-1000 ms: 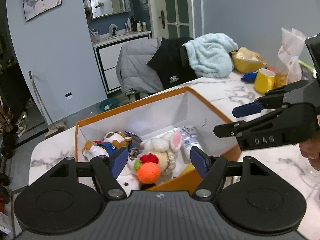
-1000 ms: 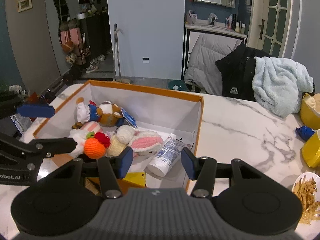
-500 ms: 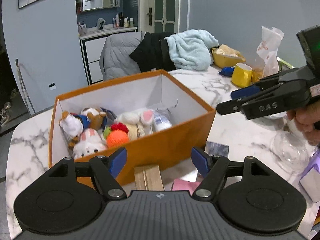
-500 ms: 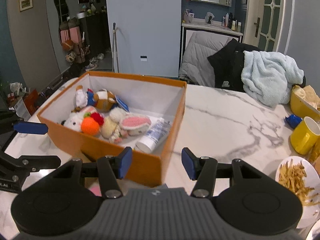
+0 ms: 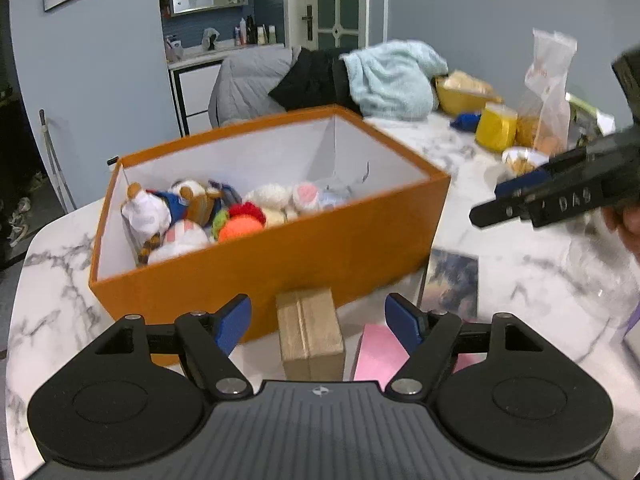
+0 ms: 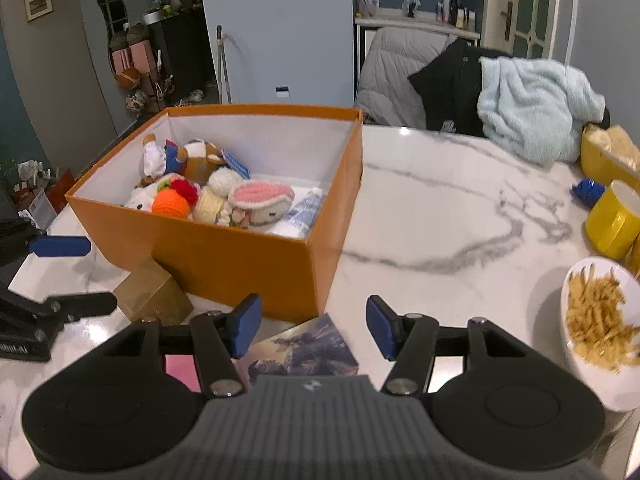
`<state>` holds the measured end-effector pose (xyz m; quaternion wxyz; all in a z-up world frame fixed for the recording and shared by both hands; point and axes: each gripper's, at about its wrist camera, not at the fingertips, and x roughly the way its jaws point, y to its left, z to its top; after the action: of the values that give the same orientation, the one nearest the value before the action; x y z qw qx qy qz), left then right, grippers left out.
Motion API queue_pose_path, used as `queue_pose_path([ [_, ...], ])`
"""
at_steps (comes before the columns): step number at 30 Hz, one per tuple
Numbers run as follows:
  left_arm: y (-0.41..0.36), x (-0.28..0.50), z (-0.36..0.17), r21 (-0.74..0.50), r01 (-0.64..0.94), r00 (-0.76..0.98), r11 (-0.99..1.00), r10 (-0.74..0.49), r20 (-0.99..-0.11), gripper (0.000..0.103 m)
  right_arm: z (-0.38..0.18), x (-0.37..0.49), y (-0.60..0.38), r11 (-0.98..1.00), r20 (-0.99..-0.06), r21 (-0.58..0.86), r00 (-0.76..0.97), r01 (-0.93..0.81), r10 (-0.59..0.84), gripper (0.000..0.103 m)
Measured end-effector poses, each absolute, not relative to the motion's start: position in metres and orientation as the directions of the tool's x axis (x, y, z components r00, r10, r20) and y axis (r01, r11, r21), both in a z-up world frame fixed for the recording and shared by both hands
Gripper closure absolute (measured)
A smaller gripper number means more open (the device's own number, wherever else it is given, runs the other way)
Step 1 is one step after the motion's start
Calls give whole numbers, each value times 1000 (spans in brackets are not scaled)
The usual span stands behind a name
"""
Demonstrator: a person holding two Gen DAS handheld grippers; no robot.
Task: Organize objects
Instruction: 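Reach the left tool to the cardboard cube while the right tool reaches the illustrated card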
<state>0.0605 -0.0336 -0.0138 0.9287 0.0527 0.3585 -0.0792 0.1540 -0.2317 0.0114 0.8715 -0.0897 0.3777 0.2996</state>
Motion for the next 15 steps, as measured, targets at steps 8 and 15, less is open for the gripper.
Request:
queue_pose_path([
  [8,-26,67,-34,3,153,685,988,-104,-721,16,-18,161,-221,843,-779,114,480,-525,404,36],
  [15,-23,80,-44,-20,110,667,994,-89,-740,16,-48,167,-225,918,-829,247,422,-310,366,36],
])
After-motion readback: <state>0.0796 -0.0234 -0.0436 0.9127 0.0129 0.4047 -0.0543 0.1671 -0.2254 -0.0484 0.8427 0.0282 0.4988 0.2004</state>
